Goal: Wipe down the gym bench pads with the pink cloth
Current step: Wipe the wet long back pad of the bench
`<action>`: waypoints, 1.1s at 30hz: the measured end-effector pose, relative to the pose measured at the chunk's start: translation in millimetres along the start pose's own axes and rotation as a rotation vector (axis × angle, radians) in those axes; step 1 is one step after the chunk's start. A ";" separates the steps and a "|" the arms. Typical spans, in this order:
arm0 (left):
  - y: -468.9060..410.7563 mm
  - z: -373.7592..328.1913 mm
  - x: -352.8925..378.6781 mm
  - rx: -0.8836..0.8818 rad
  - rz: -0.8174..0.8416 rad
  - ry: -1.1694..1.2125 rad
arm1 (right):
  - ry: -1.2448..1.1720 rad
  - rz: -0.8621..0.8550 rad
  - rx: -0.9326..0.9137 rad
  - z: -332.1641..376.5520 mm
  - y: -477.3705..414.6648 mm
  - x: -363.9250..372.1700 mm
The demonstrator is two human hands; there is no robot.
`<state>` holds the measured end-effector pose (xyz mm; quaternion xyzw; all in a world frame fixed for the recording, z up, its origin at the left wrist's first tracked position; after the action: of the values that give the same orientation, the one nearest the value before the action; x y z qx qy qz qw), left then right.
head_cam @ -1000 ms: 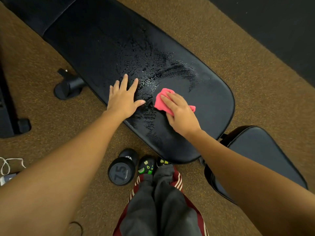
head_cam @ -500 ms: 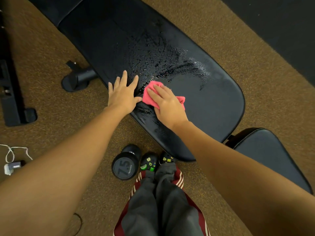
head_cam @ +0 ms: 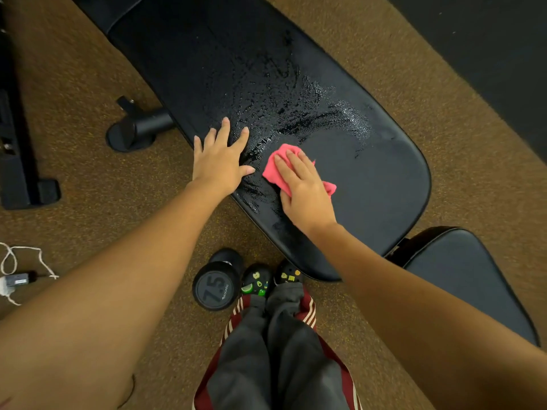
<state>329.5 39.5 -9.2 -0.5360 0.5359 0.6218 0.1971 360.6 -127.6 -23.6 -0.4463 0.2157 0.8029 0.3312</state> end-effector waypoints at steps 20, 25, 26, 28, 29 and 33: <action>-0.6 4.1 -1.7 0.056 0.018 -0.087 | 0.017 0.018 -0.170 29.6 10.5 9.1; -1.5 7.6 -5.9 0.065 0.046 -0.048 | 0.092 0.115 -0.413 0.9 37.8 -0.2; -1.4 7.3 -5.9 0.061 0.044 -0.038 | 0.085 0.110 -0.390 -5.5 33.7 -1.6; -1.2 7.2 -5.1 0.062 0.037 -0.012 | 0.051 0.082 -0.263 -9.7 19.8 -1.3; -1.3 7.6 -4.9 0.062 0.035 0.003 | 0.020 0.060 -0.187 -6.2 12.4 -0.3; -2.2 9.9 -5.6 0.039 0.050 0.071 | -0.044 0.062 -0.028 18.1 5.0 12.0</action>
<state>328.8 50.8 -6.7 -0.5404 0.5678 0.5964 0.1727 342.0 -115.3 -24.5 -0.4263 0.2110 0.8253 0.3043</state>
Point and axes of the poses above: each hand's wrist, its own y-axis away from the middle knuckle, its own x-axis out of the palm, z = x × y, the point moved 2 cm from there along -y, towards the middle knuckle, and after that the axes turned 2 degrees about -z, right-handed, at the moved point
